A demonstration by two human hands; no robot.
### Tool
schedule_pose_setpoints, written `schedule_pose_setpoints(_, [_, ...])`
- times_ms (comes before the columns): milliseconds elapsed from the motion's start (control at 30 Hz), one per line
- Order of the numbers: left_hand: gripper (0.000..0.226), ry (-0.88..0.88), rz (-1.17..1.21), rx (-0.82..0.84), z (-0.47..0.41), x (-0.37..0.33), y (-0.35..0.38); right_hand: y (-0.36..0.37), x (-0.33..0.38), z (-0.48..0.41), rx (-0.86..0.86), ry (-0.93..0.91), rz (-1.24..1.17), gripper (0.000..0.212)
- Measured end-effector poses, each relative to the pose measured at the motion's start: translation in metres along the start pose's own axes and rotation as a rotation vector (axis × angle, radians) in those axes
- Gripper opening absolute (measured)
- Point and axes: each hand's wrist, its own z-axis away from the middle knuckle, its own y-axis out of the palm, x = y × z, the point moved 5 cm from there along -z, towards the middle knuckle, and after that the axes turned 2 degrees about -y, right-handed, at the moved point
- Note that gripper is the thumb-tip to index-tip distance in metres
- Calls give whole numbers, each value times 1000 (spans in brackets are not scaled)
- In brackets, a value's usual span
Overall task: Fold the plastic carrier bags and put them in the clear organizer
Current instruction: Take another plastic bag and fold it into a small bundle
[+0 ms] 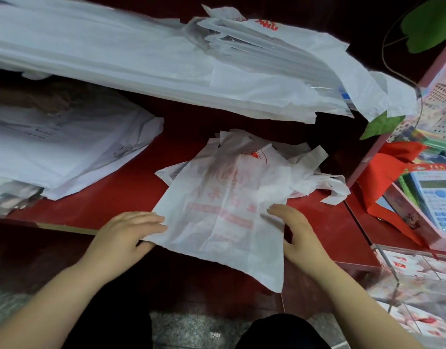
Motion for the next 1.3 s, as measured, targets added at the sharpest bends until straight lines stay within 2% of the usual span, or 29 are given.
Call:
schedule_pose_setpoints(100, [23, 0, -67, -38, 2, -6, 0, 5, 9, 12, -65, -165, 266, 47])
schedule_pose_setpoints(233, [30, -45, -31, -139, 4, -17, 3, 9, 19, 33, -97, -268, 229, 30])
schedule_pose_setpoints(400, [24, -128, 2, -168, 3, -26, 5, 6, 15, 51, -145, -328, 221, 17])
schedule_pose_setpoints(467, [18, -140, 20, -163, 1, -24, 7, -2, 5, 47, -199, -248, 183, 9])
schedule_pose_setpoints(533, [13, -219, 155, -136, -2, -18, 11, -11, -8, 42, -226, -113, 142, 22])
schedule_pose_setpoints(633, [20, -431, 450, -84, -8, -10, 13, -16, -20, 36, -215, 11, 131, 35])
schedule_pose_setpoints(733, [12, -564, 534, -72, -15, -8, 15, -19, -26, 26, -217, 153, 91, 34])
schedule_pose_setpoints(767, [17, -588, 521, -83, -17, -7, 16, -20, -27, 22, -224, 192, 96, 30])
schedule_pose_setpoints(900, [42, -661, 349, -155, -23, -12, 17, -13, -35, 4, -187, 370, 155, 39])
schedule_pose_setpoints(1000, [51, -578, 159, -177, -28, -24, 14, -8, -38, -5, -179, 458, 318, 28])
schedule_pose_setpoints(1067, [41, -512, 44, -167, -31, -25, 15, -5, -39, -10, -169, 499, 421, 27])
schedule_pose_setpoints(1167, [27, -503, -63, -177, -32, -20, 21, -4, -40, -13, -196, 540, 516, 28])
schedule_pose_setpoints(1267, [16, -604, -19, -223, -30, -18, 19, -3, -38, -11, -224, 587, 487, 22])
schedule_pose_setpoints(1300, [20, -638, 8, -228, -29, -18, 19, -2, -39, -11, -233, 590, 472, 20])
